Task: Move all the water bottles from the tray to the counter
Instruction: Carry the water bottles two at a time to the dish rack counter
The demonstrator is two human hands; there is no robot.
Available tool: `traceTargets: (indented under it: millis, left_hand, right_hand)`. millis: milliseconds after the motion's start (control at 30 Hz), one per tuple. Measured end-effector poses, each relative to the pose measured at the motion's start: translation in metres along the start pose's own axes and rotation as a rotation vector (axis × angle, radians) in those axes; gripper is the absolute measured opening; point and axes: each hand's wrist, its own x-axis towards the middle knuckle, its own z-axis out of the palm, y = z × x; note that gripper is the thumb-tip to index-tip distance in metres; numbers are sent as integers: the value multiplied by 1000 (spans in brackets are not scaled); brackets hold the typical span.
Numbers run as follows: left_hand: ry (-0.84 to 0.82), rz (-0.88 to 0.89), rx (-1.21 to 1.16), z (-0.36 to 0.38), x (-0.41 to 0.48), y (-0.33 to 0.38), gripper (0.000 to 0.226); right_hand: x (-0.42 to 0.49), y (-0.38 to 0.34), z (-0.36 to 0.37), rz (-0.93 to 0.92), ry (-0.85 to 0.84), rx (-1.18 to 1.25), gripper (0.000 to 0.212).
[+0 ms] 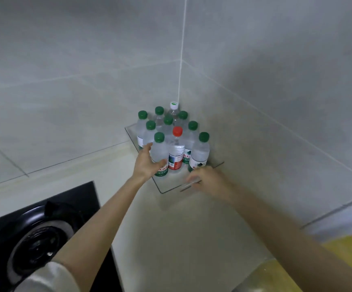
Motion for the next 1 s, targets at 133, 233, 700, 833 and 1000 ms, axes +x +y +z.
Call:
traceTargets:
  millis: [133, 233, 700, 833, 1000]
  left_hand:
    - [51, -49, 102, 17, 25, -11, 89]
    - [123, -96, 187, 23, 31, -7, 83]
    - [227, -72, 229, 34, 17, -2, 67]
    - [261, -13, 230, 32, 13, -5, 67]
    - [294, -21, 35, 16, 0, 3, 76]
  right_hand:
    - [10, 8, -1, -15, -8, -16, 17]
    - [17, 11, 2, -11, -29, -14, 15]
    - [16, 16, 7, -84, 28, 18, 18]
    - [12, 15, 5, -84, 37, 13, 19]
    - [9, 13, 2, -71, 33, -32, 19]
